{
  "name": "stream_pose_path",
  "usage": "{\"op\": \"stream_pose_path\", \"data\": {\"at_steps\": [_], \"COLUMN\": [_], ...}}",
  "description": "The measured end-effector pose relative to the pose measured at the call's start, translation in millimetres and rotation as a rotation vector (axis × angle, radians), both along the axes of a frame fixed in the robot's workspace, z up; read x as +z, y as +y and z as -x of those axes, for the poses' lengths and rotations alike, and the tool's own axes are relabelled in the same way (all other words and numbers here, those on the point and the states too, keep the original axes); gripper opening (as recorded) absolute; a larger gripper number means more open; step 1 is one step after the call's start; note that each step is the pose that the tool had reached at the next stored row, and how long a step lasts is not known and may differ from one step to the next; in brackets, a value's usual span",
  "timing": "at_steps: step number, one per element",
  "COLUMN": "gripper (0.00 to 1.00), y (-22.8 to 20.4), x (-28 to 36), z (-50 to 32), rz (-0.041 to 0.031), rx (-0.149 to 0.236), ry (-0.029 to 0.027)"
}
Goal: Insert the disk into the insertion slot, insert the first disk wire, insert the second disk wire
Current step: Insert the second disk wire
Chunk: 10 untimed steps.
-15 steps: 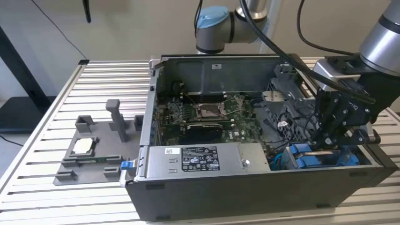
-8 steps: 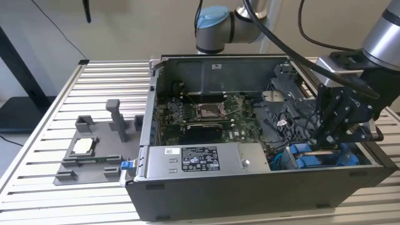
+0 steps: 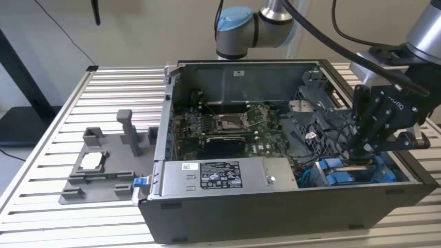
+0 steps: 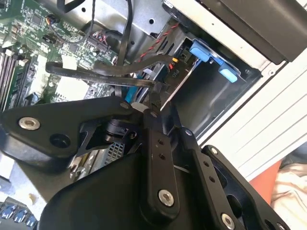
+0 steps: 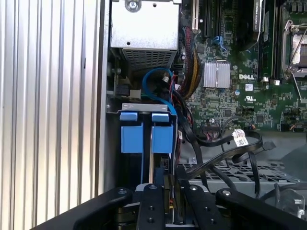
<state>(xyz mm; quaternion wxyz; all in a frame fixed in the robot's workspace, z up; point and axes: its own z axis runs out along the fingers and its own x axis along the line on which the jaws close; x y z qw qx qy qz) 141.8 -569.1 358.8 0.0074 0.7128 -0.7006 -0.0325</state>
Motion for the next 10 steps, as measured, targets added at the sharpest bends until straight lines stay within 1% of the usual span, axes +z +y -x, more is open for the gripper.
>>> {"op": "stream_pose_path", "data": {"at_steps": [5,8,10], "gripper": [0.24,0.24,0.24], "y": [0.1,0.1,0.1], "x": [2.2,2.8,6.2], "z": [0.0,0.4,0.4], "rz": [-0.0002,0.0000,0.0004], "rx": [0.000,0.000,0.000], "ry": [-0.0002,-0.0030,-0.0032]}}
